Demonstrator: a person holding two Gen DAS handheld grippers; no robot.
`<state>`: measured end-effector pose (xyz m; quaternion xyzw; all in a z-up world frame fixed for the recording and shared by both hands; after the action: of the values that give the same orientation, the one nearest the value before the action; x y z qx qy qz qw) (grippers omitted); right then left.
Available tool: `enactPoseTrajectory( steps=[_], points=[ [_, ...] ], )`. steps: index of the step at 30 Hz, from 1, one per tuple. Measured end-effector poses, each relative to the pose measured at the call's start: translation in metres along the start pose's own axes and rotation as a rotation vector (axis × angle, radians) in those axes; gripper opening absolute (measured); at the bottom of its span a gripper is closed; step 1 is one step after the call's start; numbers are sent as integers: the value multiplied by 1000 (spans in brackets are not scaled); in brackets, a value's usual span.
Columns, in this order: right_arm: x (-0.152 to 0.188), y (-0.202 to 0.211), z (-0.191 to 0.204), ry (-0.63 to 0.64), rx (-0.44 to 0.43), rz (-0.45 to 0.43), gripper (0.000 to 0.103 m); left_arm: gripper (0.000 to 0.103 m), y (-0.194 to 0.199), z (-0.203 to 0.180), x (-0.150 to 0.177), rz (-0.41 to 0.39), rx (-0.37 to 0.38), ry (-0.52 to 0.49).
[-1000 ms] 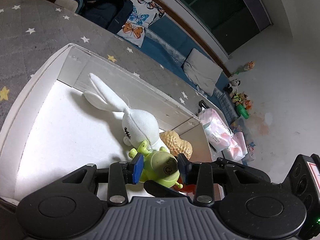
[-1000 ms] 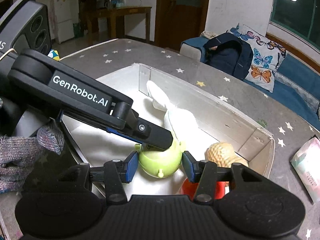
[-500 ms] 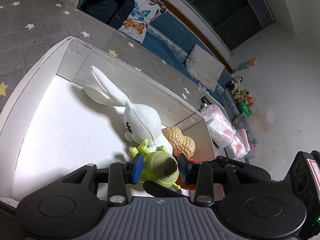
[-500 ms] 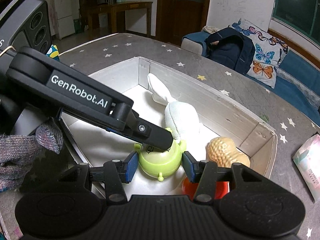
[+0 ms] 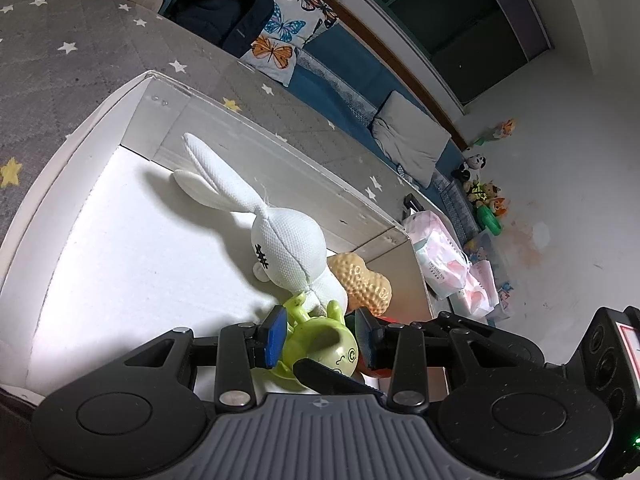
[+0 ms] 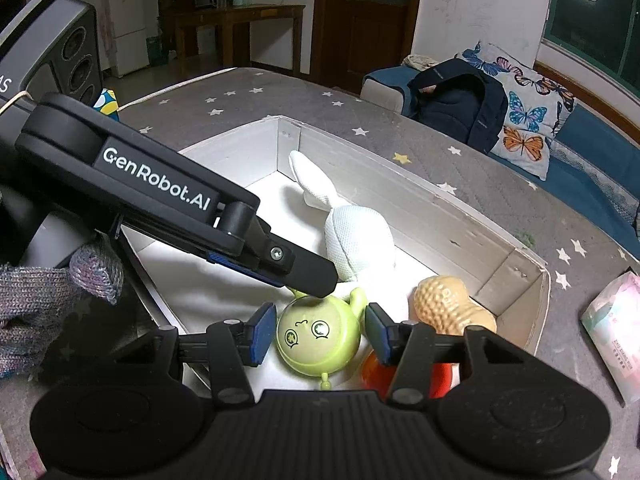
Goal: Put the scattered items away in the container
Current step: 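Open the right gripper to release the alien toy in the box, then move the right gripper to the red-bowed doll and grasp it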
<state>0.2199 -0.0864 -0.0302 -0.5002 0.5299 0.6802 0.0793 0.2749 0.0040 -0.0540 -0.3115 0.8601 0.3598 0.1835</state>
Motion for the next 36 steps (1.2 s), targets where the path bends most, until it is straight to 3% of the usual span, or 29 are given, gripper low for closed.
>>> enactPoseTrajectory(
  steps=[4, 6, 21, 29, 36],
  points=[
    [-1, 4, 0, -8, 3, -12, 51, 40, 3, -1, 0, -7, 0, -4],
    [-2, 8, 0, -8, 10, -25, 59, 40, 5, -2, -1, -13, -2, -6],
    [-5, 68, 11, -22, 53, -167, 59, 40, 40, -23, 5, -83, 3, -64],
    [13, 117, 25, -51, 83, -254, 62, 40, 71, -43, 22, -117, 38, -110],
    [45, 141, 33, -84, 118, -263, 65, 40, 89, -58, 48, -124, 50, -171]
  ],
)
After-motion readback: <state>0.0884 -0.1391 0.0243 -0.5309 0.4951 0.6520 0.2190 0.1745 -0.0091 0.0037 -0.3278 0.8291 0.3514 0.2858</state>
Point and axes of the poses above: each gripper's, at about its wrist camera, not at the fingertips, and y roughly against the way its jaws point, z to its left, x to its underside, the point moved 5 cm from there along -y, roughly the way its jaws point, and after that the axes turned 9 degrees about -z, right-handed, at the moved point
